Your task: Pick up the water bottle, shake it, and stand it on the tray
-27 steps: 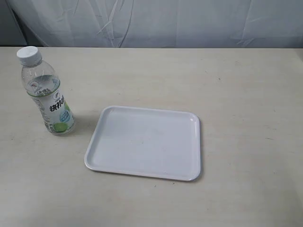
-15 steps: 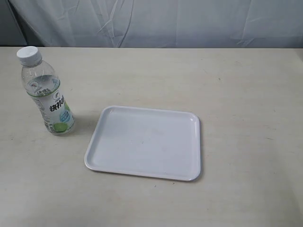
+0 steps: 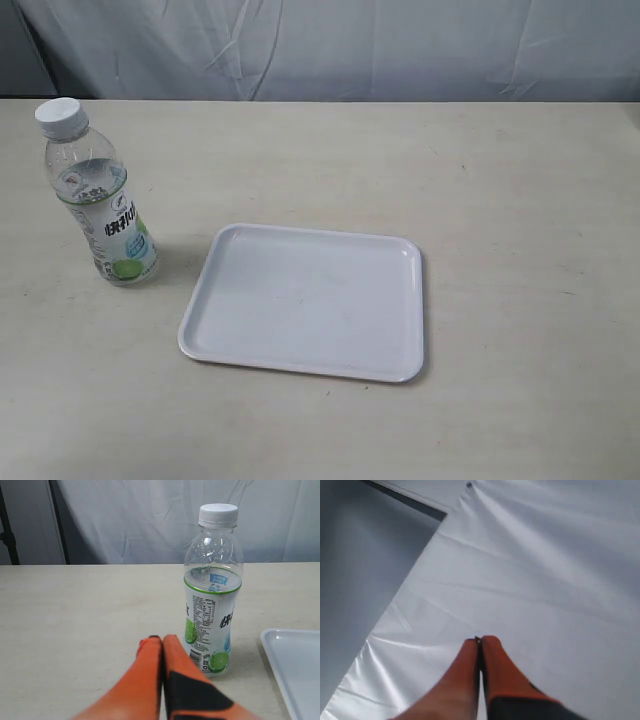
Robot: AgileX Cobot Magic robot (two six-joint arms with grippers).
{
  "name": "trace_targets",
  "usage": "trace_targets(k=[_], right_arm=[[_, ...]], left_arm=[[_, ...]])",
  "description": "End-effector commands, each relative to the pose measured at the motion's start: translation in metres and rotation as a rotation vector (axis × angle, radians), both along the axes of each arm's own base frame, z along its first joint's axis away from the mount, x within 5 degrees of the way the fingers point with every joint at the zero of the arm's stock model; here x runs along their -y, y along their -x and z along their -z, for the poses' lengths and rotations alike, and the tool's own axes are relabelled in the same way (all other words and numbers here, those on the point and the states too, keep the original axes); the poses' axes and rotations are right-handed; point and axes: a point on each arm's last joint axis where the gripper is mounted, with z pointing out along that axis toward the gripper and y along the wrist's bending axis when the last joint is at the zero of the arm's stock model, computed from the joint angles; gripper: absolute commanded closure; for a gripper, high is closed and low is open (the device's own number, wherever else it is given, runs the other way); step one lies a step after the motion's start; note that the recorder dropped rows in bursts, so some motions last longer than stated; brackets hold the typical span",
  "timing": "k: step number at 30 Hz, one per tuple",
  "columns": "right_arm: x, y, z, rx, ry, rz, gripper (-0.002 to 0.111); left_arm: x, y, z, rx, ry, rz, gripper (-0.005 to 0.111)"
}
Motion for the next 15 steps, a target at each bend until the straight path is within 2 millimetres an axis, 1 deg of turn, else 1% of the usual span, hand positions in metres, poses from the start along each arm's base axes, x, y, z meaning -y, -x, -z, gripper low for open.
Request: trace_targets(k=[1,2,4,5,6,7,8,9,10,11,12,13,14,15], right_arm=[[-0.018,-0.013,0.028,-0.318,-0.077,-0.245,0.104],[-0.021,-0.014,0.035,-0.392,-0.1,-0.282,0.104],[-0.021,-0.014,0.032,-0.371,-0.017,-0.257,0.104],[-0.021,-0.013,0.025,-0.342,0.036,-0.246,0.104],[-0.022,-0.01,0.007,-0.284,0.162,-0.217,0.104],[-0.023,-0.01,-0.003,-0.274,0.227,-0.203,0.105],[-0.026,-0.014,-0.019,-0.278,0.339,-0.181,0.109],[-0.028,-0.024,-0.035,-0.293,0.459,-0.157,0.109],[-0.031,-0.031,-0.045,-0.288,0.541,-0.144,0.109],[-0.036,-0.047,-0.06,-0.276,0.645,-0.145,0.109],[-0.04,-0.061,-0.067,-0.271,0.718,-0.157,0.109],[-0.049,-0.08,-0.077,-0.215,0.823,-0.196,0.109],[-0.056,-0.094,-0.082,-0.171,0.864,-0.248,0.109],[-0.068,-0.118,-0.081,-0.125,0.937,-0.356,0.109]], left_arm=[[0.0,0.0,0.001,0.003,0.002,-0.001,0.106],[0.0,0.0,0.001,0.003,0.002,-0.001,0.106],[0.0,0.0,0.001,0.003,0.002,-0.001,0.106],[0.0,0.0,0.001,0.003,0.002,-0.001,0.106],[0.0,0.0,0.001,0.003,0.002,-0.001,0.106],[0.0,0.0,0.001,0.003,0.002,-0.001,0.106],[0.0,0.0,0.001,0.003,0.002,-0.001,0.106],[0.0,0.0,0.001,0.003,0.002,-0.001,0.106],[0.0,0.0,0.001,0.003,0.002,-0.001,0.106],[0.0,0.0,0.001,0.003,0.002,-0.001,0.106],[0.0,0.0,0.001,0.003,0.002,-0.001,0.106],[0.0,0.0,0.001,0.003,0.002,-0.001,0.106],[0.0,0.0,0.001,0.003,0.002,-0.001,0.106],[0.0,0.0,0.001,0.003,0.002,-0.001,0.106]])
